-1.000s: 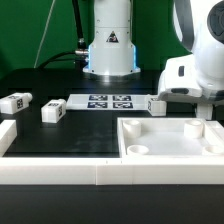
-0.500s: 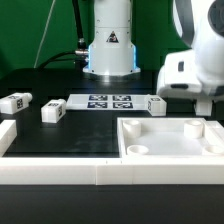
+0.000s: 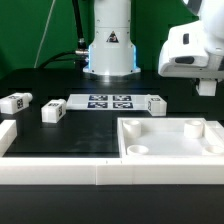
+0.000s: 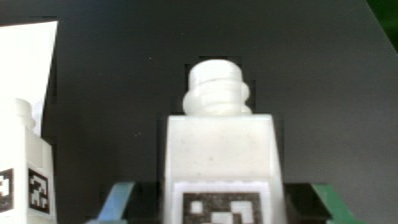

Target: Assemble one leg

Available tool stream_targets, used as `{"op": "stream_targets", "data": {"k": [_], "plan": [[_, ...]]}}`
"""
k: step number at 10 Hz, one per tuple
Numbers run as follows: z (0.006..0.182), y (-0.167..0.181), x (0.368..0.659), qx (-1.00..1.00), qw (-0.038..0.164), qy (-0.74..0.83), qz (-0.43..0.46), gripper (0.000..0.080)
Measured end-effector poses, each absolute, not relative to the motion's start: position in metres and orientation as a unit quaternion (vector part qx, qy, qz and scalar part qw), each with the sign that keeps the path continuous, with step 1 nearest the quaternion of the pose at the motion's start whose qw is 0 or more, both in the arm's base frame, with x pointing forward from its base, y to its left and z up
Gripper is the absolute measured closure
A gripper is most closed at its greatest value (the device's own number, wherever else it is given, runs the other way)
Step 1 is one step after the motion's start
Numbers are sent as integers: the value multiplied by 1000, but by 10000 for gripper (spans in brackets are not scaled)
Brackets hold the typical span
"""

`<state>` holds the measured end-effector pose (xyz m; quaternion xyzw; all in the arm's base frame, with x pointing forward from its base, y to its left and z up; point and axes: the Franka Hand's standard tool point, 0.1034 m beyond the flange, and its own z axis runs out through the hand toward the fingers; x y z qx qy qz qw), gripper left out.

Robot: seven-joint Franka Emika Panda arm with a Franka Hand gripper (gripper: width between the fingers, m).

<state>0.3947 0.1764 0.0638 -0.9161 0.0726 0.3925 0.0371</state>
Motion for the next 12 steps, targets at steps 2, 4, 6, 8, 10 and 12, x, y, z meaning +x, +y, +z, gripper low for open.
{"op": "stream_targets", "data": {"k": [2,4,6,8,10,12], "plan": [[62,179,396,-922,32,67,380,515],[71,166,415,-932,42,43,357,515],[97,159,445,-960,40,31,275,515],[90,164,447,-981,45,33,187,515],[91,167,453,-994,52,36,92,515],[93,157,462,-999,51,14,5,515]]}}
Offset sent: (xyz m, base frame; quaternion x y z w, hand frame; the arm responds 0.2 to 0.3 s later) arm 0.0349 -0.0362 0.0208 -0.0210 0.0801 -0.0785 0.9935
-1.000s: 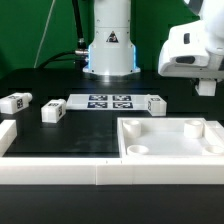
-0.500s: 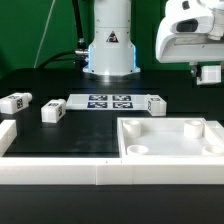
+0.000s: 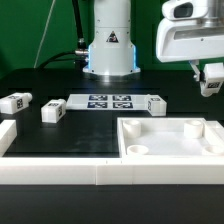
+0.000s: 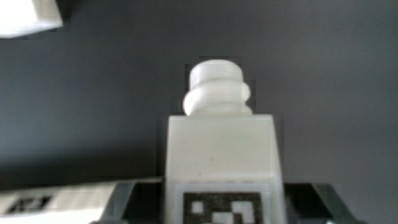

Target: Assemble one leg

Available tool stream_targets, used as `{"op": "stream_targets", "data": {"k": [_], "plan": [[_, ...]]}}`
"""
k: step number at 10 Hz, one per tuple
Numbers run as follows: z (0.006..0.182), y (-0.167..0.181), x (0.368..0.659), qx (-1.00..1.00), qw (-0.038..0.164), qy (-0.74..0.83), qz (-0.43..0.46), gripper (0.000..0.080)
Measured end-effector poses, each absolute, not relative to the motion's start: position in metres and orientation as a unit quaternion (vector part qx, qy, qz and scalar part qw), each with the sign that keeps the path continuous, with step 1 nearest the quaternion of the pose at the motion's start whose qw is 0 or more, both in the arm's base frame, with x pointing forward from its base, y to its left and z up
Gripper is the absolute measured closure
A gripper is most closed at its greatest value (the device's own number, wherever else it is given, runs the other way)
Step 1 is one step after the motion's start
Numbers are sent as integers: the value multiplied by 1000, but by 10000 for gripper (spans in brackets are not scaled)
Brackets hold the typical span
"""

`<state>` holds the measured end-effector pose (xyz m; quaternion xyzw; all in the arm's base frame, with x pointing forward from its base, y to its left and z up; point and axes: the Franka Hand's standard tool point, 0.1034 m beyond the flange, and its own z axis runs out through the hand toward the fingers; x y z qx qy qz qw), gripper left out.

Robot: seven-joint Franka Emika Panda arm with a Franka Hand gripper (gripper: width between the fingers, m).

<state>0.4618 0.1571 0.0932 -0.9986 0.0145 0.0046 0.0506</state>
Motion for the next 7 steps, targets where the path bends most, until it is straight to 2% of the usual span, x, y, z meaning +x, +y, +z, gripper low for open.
{"op": "stream_targets", "data": {"k": [3,5,7], "plan": [[105,135,490,-991,55,1,-119,515],[107,140,490,-975,71,4,-212,515],[103,140,488,-974,70,4,-214,515]]}}
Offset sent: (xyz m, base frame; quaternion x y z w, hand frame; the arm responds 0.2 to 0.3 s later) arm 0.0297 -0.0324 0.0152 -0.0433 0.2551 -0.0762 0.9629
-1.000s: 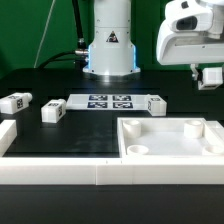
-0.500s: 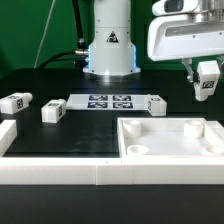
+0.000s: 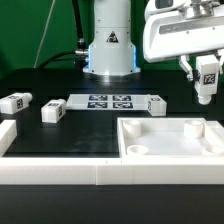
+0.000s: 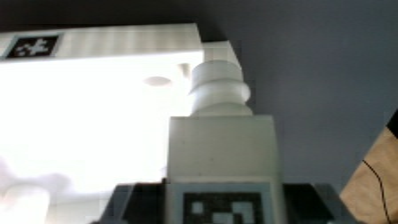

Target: Assemble one leg

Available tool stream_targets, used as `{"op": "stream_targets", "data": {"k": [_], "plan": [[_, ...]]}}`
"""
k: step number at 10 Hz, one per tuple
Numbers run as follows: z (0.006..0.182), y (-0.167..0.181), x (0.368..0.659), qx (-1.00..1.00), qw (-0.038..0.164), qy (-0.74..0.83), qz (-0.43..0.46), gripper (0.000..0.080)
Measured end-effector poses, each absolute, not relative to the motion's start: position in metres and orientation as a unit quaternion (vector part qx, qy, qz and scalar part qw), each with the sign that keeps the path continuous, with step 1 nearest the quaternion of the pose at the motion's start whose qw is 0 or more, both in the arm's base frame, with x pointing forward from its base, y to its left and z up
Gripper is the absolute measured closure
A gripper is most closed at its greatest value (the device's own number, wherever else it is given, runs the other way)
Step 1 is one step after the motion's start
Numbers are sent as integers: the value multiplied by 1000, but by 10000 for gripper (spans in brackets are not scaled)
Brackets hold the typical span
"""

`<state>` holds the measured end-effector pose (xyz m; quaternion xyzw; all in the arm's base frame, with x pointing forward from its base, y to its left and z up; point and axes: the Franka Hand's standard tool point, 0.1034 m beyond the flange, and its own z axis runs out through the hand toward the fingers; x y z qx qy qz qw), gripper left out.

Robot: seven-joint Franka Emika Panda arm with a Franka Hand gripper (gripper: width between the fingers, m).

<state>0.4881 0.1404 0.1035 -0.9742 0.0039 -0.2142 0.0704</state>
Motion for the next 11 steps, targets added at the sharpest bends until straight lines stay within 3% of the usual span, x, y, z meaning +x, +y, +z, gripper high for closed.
{"op": "stream_targets", "data": {"k": [2,4,6,11], "plan": [[99,145,491,-975,65,-22,-213,515],[102,121,520,-972,35,-83,-217,515],[103,102,536,-968,18,-107,-224,515],[104,99,541,-968,16,-107,-227,515]]}}
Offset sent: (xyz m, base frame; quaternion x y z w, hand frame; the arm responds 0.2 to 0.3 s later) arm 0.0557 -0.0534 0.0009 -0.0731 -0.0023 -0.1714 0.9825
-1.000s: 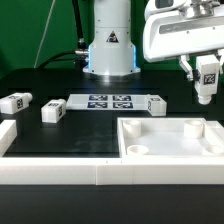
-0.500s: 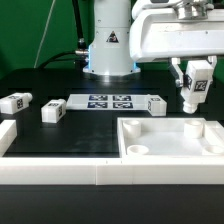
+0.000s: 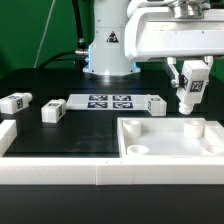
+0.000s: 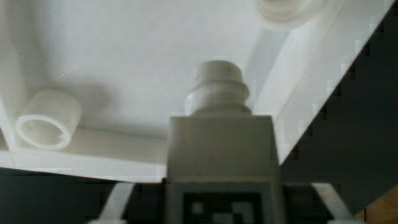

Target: Assemble one leg

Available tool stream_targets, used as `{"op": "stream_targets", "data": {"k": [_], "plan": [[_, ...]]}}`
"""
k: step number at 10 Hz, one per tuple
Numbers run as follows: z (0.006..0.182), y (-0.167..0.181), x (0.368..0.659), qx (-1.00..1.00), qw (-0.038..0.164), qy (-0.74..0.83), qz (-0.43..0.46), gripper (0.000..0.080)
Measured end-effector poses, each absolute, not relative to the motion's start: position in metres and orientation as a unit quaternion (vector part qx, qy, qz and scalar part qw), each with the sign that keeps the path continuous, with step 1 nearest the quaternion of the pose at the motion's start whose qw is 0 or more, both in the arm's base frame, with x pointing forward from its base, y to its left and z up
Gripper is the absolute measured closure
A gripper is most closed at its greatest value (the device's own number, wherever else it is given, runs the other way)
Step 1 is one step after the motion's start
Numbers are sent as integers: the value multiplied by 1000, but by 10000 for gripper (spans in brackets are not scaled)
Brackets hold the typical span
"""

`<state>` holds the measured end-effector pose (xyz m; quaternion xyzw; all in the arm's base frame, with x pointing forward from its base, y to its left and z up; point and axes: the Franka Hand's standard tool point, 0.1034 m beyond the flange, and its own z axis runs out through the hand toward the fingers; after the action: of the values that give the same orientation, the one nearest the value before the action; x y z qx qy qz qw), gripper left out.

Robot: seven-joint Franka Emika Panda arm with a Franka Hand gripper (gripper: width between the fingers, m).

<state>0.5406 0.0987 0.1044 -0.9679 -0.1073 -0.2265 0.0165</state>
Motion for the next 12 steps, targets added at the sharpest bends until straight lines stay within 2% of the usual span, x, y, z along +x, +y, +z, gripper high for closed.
{"op": "stream_targets", "data": {"k": [1,5,12], "plan": [[102,100,547,-968,17,-109,-226,515],[94,103,607,-962,17,-110,-248,515],[78,117,611,-956,21,-101,-276,515]]}}
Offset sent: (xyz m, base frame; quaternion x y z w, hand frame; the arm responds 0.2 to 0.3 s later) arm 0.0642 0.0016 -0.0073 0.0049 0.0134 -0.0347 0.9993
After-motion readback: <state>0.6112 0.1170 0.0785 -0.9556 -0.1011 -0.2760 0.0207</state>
